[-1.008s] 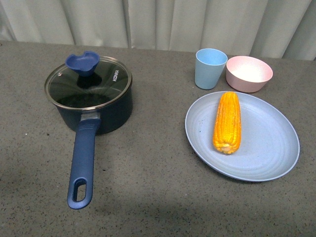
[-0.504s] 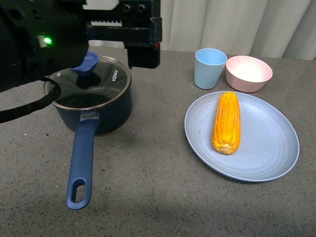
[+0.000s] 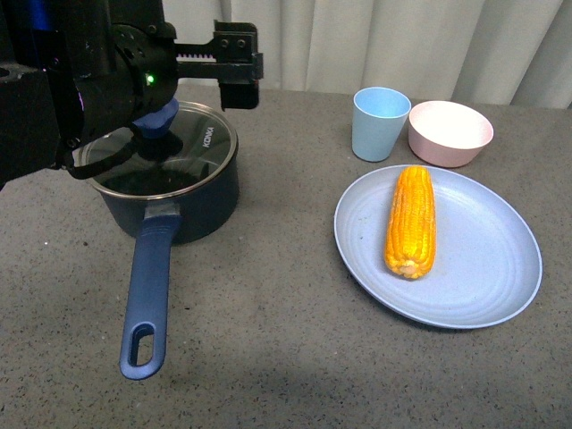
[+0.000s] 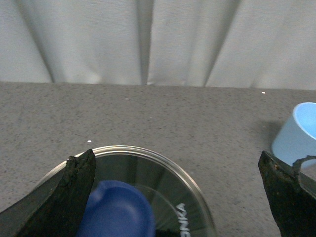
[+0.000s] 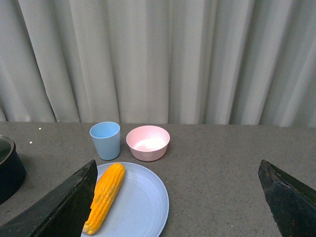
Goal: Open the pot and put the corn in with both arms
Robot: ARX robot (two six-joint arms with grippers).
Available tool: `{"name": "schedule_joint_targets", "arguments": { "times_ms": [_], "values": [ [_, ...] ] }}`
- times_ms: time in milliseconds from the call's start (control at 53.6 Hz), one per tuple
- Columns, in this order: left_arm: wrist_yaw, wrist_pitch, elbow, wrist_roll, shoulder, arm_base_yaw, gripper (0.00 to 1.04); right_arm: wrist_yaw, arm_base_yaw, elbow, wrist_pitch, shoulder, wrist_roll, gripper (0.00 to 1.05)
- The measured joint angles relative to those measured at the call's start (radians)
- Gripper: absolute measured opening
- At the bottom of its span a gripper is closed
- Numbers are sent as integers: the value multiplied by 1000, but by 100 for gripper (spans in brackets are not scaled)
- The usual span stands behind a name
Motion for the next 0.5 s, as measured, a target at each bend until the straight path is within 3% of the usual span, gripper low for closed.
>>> {"name": "schedule_joint_targets", "arguments": {
  "times_ms": [504],
  "values": [
    [16,18,68,-2,134,76,98,0,0,0,0,0,0,95]
  ]
}}
